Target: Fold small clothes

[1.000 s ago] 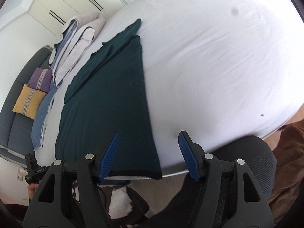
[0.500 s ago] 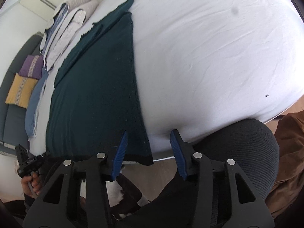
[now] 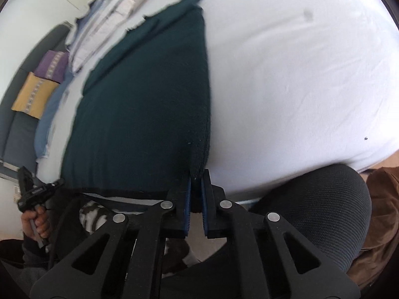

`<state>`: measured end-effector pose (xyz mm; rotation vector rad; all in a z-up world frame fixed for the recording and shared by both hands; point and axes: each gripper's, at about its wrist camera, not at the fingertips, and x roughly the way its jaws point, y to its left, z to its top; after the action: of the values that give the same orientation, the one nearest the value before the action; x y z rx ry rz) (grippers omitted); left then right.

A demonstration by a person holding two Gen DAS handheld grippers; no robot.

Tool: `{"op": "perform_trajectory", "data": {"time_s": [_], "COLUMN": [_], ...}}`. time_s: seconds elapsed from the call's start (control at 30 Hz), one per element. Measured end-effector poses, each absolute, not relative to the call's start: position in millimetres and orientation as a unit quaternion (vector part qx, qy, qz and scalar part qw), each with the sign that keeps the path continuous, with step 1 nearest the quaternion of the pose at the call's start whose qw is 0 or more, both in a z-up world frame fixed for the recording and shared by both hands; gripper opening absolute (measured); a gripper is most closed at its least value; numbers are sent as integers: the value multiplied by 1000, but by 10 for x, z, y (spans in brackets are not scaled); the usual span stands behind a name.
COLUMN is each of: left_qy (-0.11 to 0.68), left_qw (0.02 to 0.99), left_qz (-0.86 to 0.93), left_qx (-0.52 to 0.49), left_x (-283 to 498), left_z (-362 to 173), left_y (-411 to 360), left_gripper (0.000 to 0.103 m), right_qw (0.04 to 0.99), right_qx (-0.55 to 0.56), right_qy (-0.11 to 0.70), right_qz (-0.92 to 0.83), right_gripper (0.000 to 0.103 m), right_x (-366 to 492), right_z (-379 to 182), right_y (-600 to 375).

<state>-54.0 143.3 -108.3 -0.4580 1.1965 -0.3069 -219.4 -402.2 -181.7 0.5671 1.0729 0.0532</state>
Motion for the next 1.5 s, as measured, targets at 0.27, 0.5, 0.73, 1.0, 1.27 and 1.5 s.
{"op": "perform_trajectory", "data": {"time_s": [0.27,0.5,0.73,1.0,1.27,1.5], "left_qy": [520,476,446,425,414,414], "left_qw": [791,787,781,782,789,789], "left_qz": [-171,-205,-228,-231,-230,-224], "left_qx": [-273,-333,-373,-392,-391,-394], "left_x": [-503,-338,28,607,1337,2014], "left_z": [-802,-490,-288,-172,-39,-60], "left_y": [1570,1614,1611,1540,1411,1297], "left_gripper": [7,6,6,6,6,6], "right_qw": [840,840,838,843,843,844], "right_qx": [325,359,407,421,439,443], "right_qy": [428,396,350,321,301,298], "right_qz": [68,92,99,98,73,44], "right_gripper": [6,6,6,6,6,6], "right_x": [-2153,-1905,-1583,-930,35,894], "right_z": [-1379,-1171,-936,-680,-612,-723], "right_y": [-4009,-3942,-4111,-4288,-4556,-4696]}}
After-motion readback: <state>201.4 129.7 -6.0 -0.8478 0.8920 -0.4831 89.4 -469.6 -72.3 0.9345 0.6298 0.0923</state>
